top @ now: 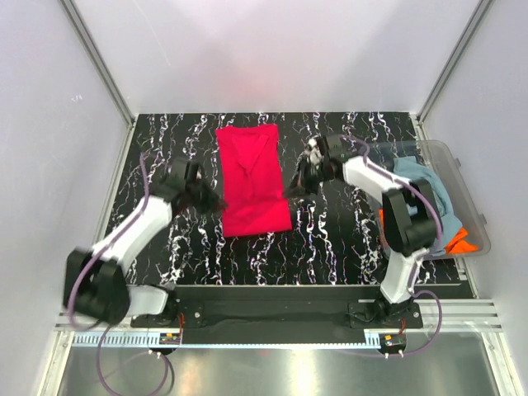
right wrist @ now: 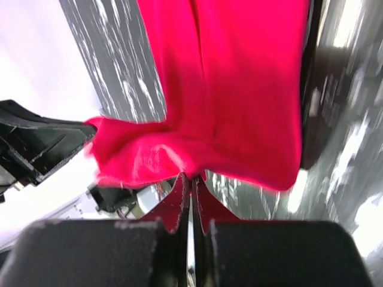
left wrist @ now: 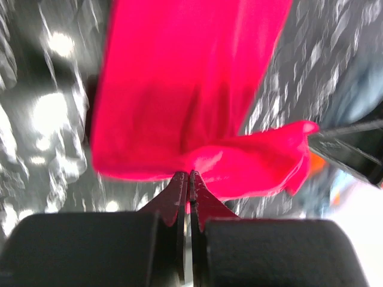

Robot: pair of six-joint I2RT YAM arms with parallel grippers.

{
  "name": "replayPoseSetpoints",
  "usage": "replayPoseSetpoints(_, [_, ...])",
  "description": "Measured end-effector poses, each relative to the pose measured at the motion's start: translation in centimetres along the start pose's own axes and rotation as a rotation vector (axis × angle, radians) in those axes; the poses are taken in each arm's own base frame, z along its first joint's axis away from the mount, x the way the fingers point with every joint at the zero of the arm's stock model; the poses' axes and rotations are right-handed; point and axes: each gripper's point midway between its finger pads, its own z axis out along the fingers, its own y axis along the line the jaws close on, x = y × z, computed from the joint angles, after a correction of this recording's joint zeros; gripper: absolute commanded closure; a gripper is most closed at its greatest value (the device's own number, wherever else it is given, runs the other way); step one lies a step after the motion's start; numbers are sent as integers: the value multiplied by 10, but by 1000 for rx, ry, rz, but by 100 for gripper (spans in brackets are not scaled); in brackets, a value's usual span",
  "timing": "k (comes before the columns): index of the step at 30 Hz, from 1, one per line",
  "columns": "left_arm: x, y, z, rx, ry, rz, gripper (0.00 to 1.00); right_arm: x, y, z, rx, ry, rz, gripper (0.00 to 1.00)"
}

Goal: Fold and stack the t-shirts
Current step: Fold the tshirt

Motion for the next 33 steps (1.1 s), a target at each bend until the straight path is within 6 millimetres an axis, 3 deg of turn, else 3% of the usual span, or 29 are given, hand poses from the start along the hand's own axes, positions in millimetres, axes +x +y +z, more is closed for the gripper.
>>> replayPoseSetpoints(4, [-65, -7, 35, -40, -48, 2, 100, -66, 5, 18, 6, -19, -13, 100])
replayPoseSetpoints(8, [-100, -8, 65, -70, -46, 37, 100, -100, -1, 38, 21, 3, 1, 100])
replayPoseSetpoints(13, [-115, -8, 86, -74, -20, 64, 100, -114, -5, 51, 22, 41, 36, 100])
replayPoseSetpoints(23, [-132, -17, 110, -15, 40, 120, 99, -130, -8, 52, -23, 74, 71, 99])
replayPoseSetpoints(25, [-139, -17, 116, -6, 49, 129, 95, -135, -11, 54, -26, 74, 76, 94])
replayPoseSetpoints(28, [-155, -7, 128, -29, 48, 138, 74, -145, -15, 61, -39, 74, 71, 72])
replayPoseSetpoints(30, [-166, 8, 134, -60, 43, 130, 69, -163, -16, 70, -67, 53, 43, 63])
replayPoseSetpoints(31, [-171, 16, 134, -78, 40, 123, 64, -171, -17, 73, -79, 41, 35, 54])
replayPoseSetpoints(33, [-178, 32, 129, -115, 34, 117, 62, -183, -22, 75, -96, 23, 44, 50])
